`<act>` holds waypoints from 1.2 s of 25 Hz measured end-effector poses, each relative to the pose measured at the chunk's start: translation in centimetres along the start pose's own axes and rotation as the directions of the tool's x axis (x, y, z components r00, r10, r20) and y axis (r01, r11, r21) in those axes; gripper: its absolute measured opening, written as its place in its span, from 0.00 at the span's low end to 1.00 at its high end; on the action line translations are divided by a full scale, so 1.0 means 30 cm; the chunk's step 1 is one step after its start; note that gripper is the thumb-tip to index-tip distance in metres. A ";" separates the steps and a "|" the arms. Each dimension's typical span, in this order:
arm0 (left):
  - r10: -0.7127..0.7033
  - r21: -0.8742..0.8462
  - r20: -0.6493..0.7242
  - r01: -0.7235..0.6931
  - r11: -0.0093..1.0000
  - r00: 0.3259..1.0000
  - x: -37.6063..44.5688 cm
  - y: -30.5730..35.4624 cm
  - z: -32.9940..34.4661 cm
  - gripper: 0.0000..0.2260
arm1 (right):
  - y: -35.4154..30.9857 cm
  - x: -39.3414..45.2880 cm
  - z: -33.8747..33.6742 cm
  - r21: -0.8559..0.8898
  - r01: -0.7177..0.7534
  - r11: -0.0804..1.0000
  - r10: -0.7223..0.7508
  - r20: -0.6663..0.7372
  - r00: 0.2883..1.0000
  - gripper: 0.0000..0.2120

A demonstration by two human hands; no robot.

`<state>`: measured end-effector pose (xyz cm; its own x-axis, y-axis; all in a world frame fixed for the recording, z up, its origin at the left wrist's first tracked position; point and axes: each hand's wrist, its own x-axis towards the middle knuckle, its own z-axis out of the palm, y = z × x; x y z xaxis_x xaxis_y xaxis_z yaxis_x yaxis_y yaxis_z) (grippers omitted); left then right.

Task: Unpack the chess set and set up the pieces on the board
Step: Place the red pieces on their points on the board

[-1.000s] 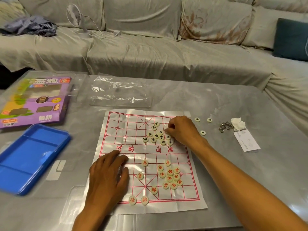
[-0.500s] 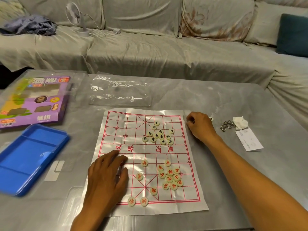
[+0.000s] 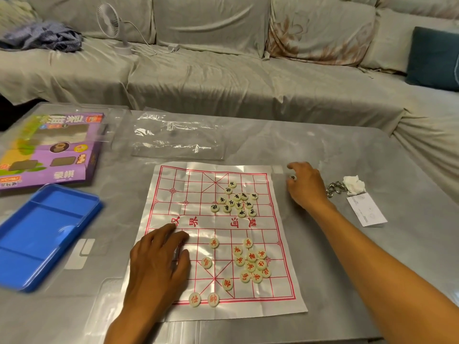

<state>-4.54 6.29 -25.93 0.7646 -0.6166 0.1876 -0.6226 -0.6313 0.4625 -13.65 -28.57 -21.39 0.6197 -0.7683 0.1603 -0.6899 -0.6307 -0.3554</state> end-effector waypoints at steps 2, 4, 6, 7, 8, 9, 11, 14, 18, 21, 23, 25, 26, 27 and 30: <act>0.000 0.006 0.001 0.000 1.000 1.000 0.001 0.001 0.000 0.23 | 0.046 0.012 -0.002 -0.085 0.025 0.996 -0.019 0.079 0.997 0.11; -0.009 0.008 0.012 0.009 1.000 1.000 0.004 0.000 -0.001 0.23 | 0.043 0.011 -0.004 -0.054 0.043 0.998 -0.040 0.071 0.997 0.09; -0.009 0.007 0.019 0.009 1.000 1.000 0.001 -0.001 0.002 0.23 | 0.040 0.009 -0.002 -0.032 0.029 0.999 -0.027 0.060 0.998 0.08; -0.008 0.005 0.021 0.008 1.000 1.000 -0.002 0.002 0.004 0.24 | 0.043 0.010 -0.002 -0.031 0.012 0.999 -0.010 0.060 0.998 0.06; -0.011 0.002 0.019 0.011 1.000 1.000 -0.002 0.004 0.003 0.24 | 0.040 0.011 -0.008 -0.030 -0.003 1.000 0.005 0.057 0.998 0.05; -0.015 0.005 0.014 0.014 1.000 1.000 -0.003 0.002 0.000 0.24 | 0.036 0.013 -0.015 -0.013 -0.016 1.000 0.017 0.038 0.999 0.05; -0.016 0.006 0.017 0.015 1.000 1.000 0.004 0.003 -0.010 0.24 | 0.036 0.005 -0.045 0.071 -0.048 0.996 0.051 -0.033 0.998 0.04; -0.001 0.001 0.014 0.001 1.000 1.000 0.013 0.003 -0.022 0.24 | 0.070 -0.038 -0.075 0.144 -0.075 0.987 0.084 -0.054 0.995 0.07; -0.006 -0.008 0.032 0.006 1.000 0.999 0.004 0.015 -0.015 0.26 | 0.117 -0.101 -0.059 0.104 -0.034 0.994 0.028 0.064 0.998 0.08; -0.004 -0.003 0.038 0.004 1.000 0.999 0.001 0.013 -0.012 0.26 | 0.109 -0.086 -0.056 0.024 -0.012 1.000 0.010 0.070 0.997 0.07; -0.003 -0.012 0.028 0.003 1.000 1.000 0.002 0.015 -0.015 0.25 | 0.095 -0.089 -0.065 -0.034 -0.001 0.999 0.003 0.068 0.998 0.06; 0.006 -0.014 0.011 -0.006 1.000 1.000 0.003 0.019 -0.016 0.24 | 0.039 -0.111 -0.075 0.065 -0.004 0.998 0.001 0.045 0.999 0.05; 0.009 -0.014 0.008 -0.008 1.000 1.000 0.002 0.018 -0.014 0.23 | -0.023 -0.128 -0.074 0.159 0.020 0.987 -0.027 0.046 0.999 0.04; 0.009 -0.013 0.006 -0.008 1.000 1.000 0.002 0.017 -0.011 0.22 | -0.104 -0.145 -0.066 0.240 0.072 0.968 -0.090 0.065 0.994 0.04; 0.004 -0.016 0.018 -0.003 1.000 1.000 -0.003 0.014 0.001 0.22 | -0.347 -0.183 0.021 0.332 0.262 0.906 -0.321 0.138 0.937 0.07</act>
<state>-4.89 6.08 -25.77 0.7592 -0.6272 0.1739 -0.6225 -0.6216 0.4756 -9.62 -17.72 -19.16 0.8539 -0.5020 0.1371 -0.3387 -0.7363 -0.5858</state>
